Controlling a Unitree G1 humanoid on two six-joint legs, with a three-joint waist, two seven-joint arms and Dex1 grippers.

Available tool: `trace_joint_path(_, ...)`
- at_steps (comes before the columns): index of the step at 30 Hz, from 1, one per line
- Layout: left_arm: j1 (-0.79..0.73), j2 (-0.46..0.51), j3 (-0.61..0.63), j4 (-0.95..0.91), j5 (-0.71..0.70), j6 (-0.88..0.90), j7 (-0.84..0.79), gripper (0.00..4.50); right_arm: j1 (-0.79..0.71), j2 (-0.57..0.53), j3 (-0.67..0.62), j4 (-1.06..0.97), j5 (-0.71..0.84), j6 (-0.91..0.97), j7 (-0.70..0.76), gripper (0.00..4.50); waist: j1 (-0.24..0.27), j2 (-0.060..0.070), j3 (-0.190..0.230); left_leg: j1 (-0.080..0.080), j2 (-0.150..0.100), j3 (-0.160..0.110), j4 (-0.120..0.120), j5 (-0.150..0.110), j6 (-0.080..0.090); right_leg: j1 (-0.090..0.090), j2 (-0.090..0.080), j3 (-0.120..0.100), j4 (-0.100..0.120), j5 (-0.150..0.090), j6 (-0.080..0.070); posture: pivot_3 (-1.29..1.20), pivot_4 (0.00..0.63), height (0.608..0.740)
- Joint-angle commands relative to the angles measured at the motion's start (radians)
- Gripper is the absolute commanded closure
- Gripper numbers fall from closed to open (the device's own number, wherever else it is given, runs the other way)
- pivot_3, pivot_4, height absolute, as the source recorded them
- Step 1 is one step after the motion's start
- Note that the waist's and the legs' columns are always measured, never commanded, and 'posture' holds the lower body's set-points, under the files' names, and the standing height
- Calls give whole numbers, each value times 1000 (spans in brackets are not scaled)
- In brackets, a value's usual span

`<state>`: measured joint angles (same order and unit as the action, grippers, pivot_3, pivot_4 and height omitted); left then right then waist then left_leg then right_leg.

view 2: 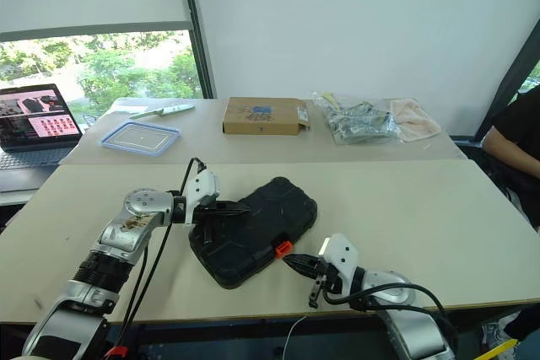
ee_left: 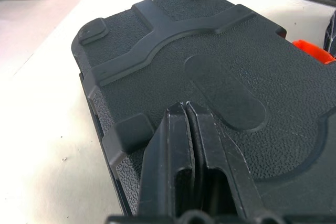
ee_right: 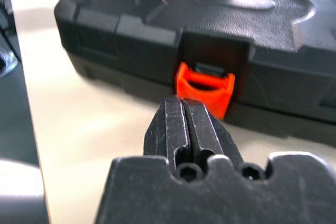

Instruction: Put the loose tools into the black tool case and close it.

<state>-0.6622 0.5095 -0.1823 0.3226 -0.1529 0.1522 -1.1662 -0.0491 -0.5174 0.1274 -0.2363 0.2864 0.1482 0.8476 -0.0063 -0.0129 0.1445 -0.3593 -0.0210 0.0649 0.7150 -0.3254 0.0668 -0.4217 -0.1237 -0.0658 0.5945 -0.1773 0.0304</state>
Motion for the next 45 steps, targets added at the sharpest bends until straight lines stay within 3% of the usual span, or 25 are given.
trace_joint_path(1, 49, 6, -54, 42, 43, 35, -12, 4388, 5, -3, -40, -25, 28, 3, -4, 4500, 0, 0, 0, 0, 0, 0, 0, 0, 0, 0, 0, 0, 0, 0, 0, 0, 150, 740)
trace_joint_path(24, 49, 0, -57, 36, 44, 44, -8, 4388, -87, 85, 7, 16, 1, -6, -23, 4500, -4, 0, 0, 1, 0, 0, 0, 0, 0, 0, 0, 0, 1, 0, 0, 0, 150, 740)
trace_joint_path(33, 51, 0, -62, 50, 51, 41, -11, 4388, 13, 14, -22, -64, 26, 52, -2, 4500, 0, 1, -1, 1, 0, 0, -1, 0, 0, 0, 0, 0, 0, 0, 0, 0, 150, 740)
trace_joint_path(45, 40, -3, -74, 69, 61, 40, -13, 4388, -70, 74, 33, 53, -41, 12, -31, 4500, 5, 1, -1, 1, 0, 0, 0, 0, 0, 1, 0, 0, 0, -1, 0, 0, 150, 740)
